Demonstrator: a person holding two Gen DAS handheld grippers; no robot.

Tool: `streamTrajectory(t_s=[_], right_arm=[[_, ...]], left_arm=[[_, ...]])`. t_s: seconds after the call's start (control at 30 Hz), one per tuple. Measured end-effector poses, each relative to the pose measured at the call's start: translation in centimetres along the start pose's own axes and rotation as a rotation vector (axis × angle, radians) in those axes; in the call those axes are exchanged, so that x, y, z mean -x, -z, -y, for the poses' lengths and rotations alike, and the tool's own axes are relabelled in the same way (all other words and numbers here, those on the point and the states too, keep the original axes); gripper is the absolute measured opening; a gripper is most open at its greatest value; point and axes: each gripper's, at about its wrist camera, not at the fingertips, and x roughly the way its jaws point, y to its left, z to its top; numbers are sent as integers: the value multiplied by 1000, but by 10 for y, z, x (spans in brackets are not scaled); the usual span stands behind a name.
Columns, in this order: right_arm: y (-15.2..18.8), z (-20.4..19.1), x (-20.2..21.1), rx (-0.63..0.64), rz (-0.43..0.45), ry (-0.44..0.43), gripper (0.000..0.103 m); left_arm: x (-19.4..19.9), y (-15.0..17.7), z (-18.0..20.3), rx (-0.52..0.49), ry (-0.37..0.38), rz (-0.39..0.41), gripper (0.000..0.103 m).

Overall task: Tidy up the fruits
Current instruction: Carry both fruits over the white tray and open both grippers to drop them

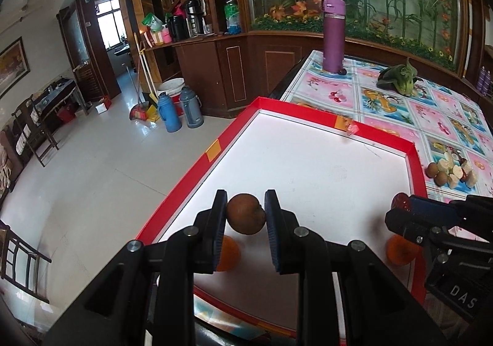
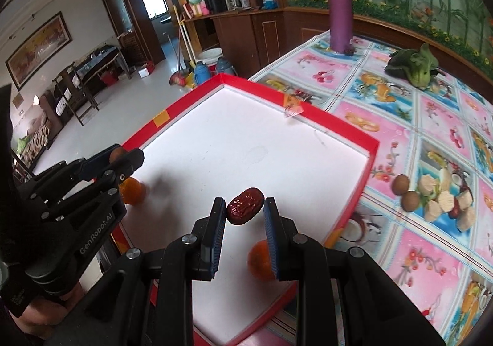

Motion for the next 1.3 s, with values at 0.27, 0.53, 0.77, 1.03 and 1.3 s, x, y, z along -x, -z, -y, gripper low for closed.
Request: streamTrajectory(t_s=[0.27, 0.53, 0.77, 1.03, 1.3], right_arm=[[3, -2, -14, 4, -38, -4, 24], [6, -3, -19, -1, -70, -5, 25], [7, 0, -9, 11, -53, -7, 25], [6, 7, 11, 2, 1, -7, 32], [13, 33, 36, -54, 47, 15, 32]], left_arm=[[-8, 2, -2, -6, -18, -16, 27], [-14, 3, 0, -16, -50, -32, 27], [-10, 1, 1, -11, -76, -23, 29], [8, -2, 4, -16, -103, 25, 54], [22, -5, 15, -28, -102, 50, 58]])
